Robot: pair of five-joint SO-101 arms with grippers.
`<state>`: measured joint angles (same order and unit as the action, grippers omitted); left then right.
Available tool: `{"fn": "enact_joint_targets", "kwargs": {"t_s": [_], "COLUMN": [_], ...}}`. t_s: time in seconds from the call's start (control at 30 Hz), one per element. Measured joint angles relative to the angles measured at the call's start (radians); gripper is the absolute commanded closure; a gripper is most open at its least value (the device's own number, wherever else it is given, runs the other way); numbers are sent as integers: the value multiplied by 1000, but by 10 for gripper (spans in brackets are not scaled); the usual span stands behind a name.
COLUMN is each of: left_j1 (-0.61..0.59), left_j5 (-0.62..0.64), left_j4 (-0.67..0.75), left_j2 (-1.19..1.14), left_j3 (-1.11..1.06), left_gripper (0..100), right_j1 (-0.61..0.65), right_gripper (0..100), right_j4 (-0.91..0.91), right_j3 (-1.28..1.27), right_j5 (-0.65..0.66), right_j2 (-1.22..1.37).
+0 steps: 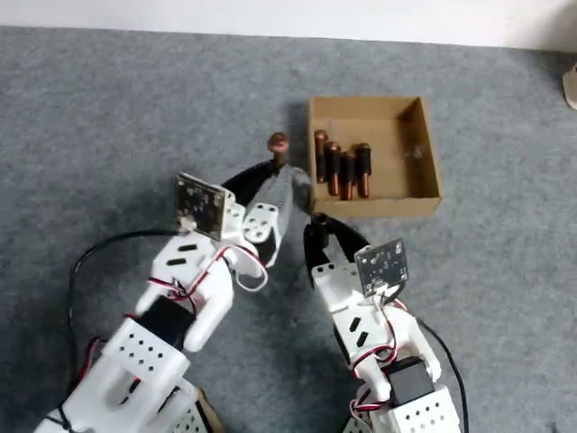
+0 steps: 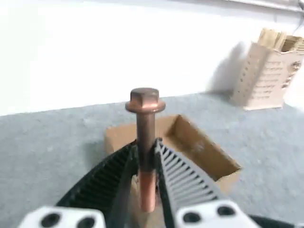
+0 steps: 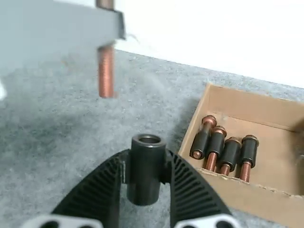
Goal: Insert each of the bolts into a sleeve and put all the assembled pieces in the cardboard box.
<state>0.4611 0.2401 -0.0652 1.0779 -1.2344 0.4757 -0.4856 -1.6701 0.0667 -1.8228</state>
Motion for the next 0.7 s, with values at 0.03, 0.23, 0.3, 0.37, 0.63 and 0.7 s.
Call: {"fn": "enact_joint_targets", "kwargs": {"t_s": [0.03,0.23,0.3,0.37,0.63,0.7], "left_j1": [15,57,55,52,52,52], "left_j5": [0,117,192,219,235,236], "left_j4": [6,18,18,18,18,18], "left_j2": [0,0,0,0,0,0], "left_j3": [-2,-2,-2,-2,-21,-40], "left_gripper": [995,995,995,995,995,995], "right_j1": [0,55,60,60,60,60], "right_gripper": [993,993,993,993,993,993], "right_j4": [3,3,3,3,3,3], "right_j3": [0,0,0,0,0,0], "right_j5": [0,0,0,0,0,0], "right_j2": [0,0,0,0,0,0]}}
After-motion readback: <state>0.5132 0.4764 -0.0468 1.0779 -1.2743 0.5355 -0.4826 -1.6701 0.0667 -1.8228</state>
